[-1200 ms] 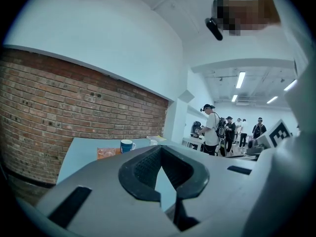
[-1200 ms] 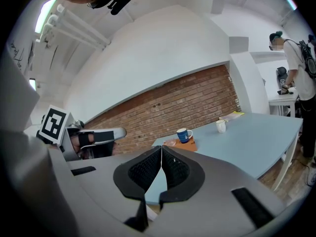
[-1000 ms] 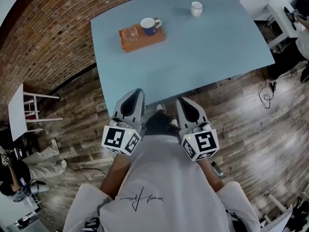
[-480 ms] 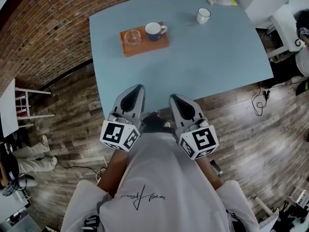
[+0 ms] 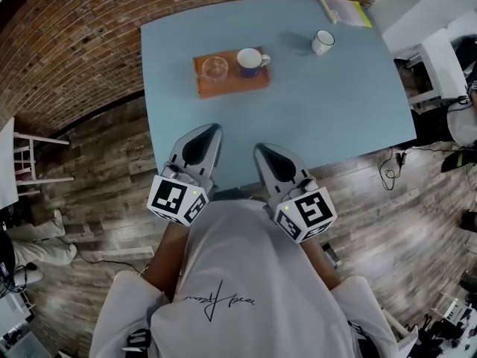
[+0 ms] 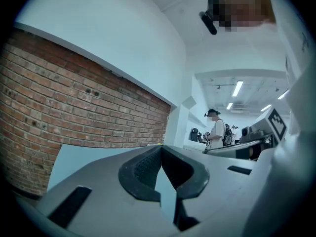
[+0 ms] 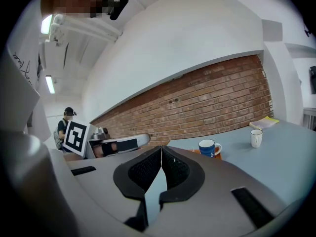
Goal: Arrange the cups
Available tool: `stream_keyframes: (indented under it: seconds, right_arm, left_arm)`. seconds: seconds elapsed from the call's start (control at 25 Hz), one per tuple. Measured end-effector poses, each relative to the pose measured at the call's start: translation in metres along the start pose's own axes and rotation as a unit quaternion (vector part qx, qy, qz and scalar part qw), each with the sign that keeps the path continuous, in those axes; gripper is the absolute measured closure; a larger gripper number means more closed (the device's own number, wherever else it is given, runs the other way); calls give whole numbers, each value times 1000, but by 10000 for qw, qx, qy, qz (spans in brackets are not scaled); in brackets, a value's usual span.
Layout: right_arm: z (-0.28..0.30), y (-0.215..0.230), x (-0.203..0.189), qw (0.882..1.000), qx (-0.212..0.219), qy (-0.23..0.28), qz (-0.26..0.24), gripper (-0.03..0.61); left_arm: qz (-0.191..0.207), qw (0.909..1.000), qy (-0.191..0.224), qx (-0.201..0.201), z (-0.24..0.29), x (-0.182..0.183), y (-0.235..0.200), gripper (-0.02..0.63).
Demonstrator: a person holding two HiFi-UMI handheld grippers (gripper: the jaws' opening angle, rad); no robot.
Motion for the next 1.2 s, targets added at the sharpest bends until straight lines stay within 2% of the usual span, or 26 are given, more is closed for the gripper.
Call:
stream_keyframes:
  seconds: [0.12,0.4,0.76,1.08,1.2]
  right_arm:
    - [14,-4,2,10000,-1,34,-40,557]
    - [38,-22,-8,9999,139,-63,55,557]
    - [57,-16,-10,9992,304,-240,-88,557]
    - [78,4,-4,9981,417,-452,-46,557]
    - [81,9,-9,9968,499,-618,-37,557]
  left_arm:
    - [9,10000,39,-78,0,3,-13,604]
    - [60,9970,226,-731,-6,4,-33,604]
    - [359,9930,187,-1106,1,-14,-64,604]
    - [485,9926,-91,-1108,27,-33,-103,604]
    - [377,9927,-115,-1141,35,-44,-116,603]
Point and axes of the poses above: the fingertips, and each gripper's own axes: z forward along the fingers, y to its right, x out of its top, the point moved 2 cm from there along -z, backward along the fingers, and after that the axes turned 8 degrees about y, right-handed, at the moved point
